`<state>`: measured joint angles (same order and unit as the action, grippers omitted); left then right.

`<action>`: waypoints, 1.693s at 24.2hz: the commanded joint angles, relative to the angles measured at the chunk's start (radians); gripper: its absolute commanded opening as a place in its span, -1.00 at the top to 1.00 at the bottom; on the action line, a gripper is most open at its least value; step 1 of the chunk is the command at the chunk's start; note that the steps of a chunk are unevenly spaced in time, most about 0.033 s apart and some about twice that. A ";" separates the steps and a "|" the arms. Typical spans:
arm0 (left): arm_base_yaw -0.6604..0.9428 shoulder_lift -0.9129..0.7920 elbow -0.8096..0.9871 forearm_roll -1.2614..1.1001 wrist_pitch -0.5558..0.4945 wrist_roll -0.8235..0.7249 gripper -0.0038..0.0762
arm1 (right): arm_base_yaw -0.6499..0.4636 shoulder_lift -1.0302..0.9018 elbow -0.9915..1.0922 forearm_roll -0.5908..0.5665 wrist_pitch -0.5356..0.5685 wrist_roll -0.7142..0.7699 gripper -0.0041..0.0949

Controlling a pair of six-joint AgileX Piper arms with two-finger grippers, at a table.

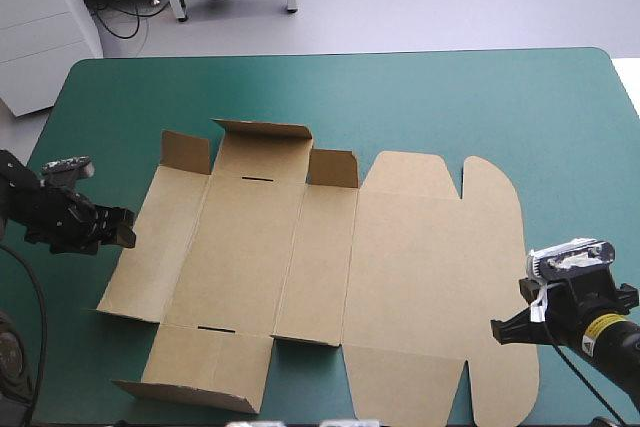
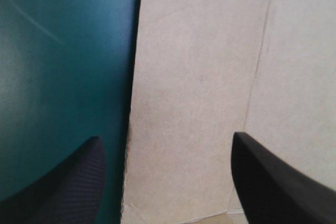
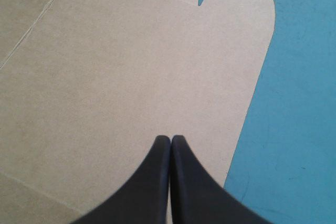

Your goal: Fold the box

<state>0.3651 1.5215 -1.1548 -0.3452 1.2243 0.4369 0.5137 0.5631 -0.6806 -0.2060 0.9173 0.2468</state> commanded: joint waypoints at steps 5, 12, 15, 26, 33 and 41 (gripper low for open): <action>0.001 0.025 0.008 -0.038 0.080 0.011 -0.29 | -0.006 0.002 -0.023 -0.015 -0.052 -0.010 0.96; 0.001 0.059 0.091 -0.109 0.080 0.036 -0.29 | -0.006 0.002 -0.023 -0.015 -0.052 -0.010 0.96; 0.001 0.059 0.110 -0.090 0.080 0.036 -0.29 | -0.006 0.002 -0.023 -0.015 -0.052 -0.010 0.96; 0.001 0.059 -0.021 0.081 0.080 -0.078 -0.29 | -0.006 0.002 -0.023 -0.015 -0.030 -0.017 0.96; 0.001 0.059 0.061 -0.028 0.080 -0.062 -0.29 | -0.006 0.002 -0.023 0.033 -0.026 -0.089 0.96; 0.000 0.059 0.124 -0.136 0.082 -0.037 -0.29 | -0.006 0.002 -0.023 0.034 -0.026 -0.107 0.96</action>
<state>0.3668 1.6155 -1.0164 -0.3664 1.2085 0.3879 0.5137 0.5631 -0.6806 -0.1597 0.9408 0.1509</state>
